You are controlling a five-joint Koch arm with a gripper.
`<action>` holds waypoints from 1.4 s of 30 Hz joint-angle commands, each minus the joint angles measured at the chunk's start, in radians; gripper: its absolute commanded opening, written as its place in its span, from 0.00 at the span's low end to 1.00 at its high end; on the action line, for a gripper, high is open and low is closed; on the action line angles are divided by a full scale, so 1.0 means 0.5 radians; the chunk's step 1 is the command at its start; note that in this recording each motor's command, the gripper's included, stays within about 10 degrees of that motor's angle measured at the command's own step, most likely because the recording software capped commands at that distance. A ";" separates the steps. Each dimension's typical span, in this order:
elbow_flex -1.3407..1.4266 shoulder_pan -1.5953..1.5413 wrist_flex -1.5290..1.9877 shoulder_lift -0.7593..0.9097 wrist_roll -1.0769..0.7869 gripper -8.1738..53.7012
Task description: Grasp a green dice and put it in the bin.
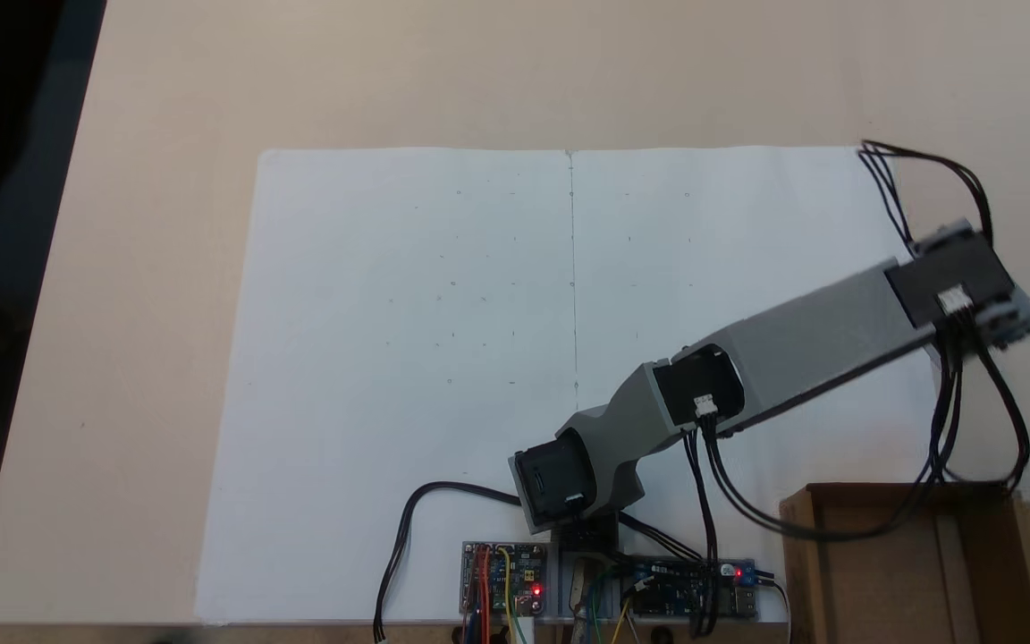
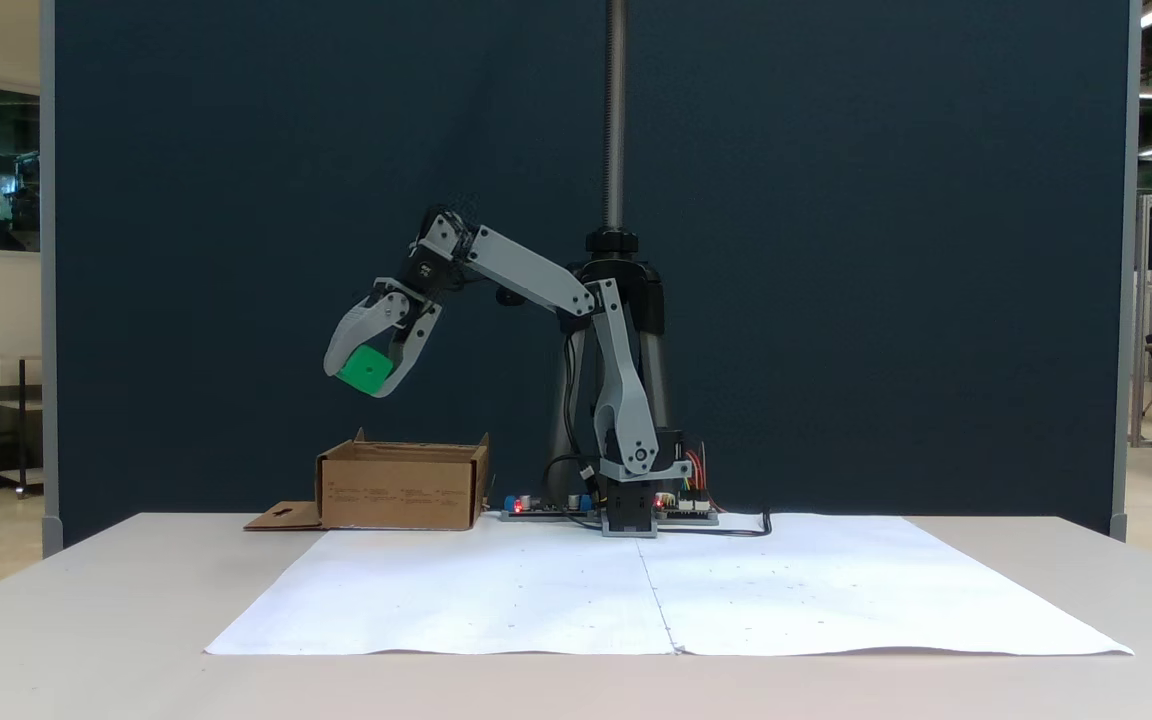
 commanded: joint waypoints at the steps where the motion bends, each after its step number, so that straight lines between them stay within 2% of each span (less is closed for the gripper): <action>1: -0.046 0.120 0.037 0.104 0.067 0.33; 32: 0.408 1.049 -0.098 -0.003 -0.595 0.33; 42: 0.629 1.138 -0.150 0.061 -0.666 0.33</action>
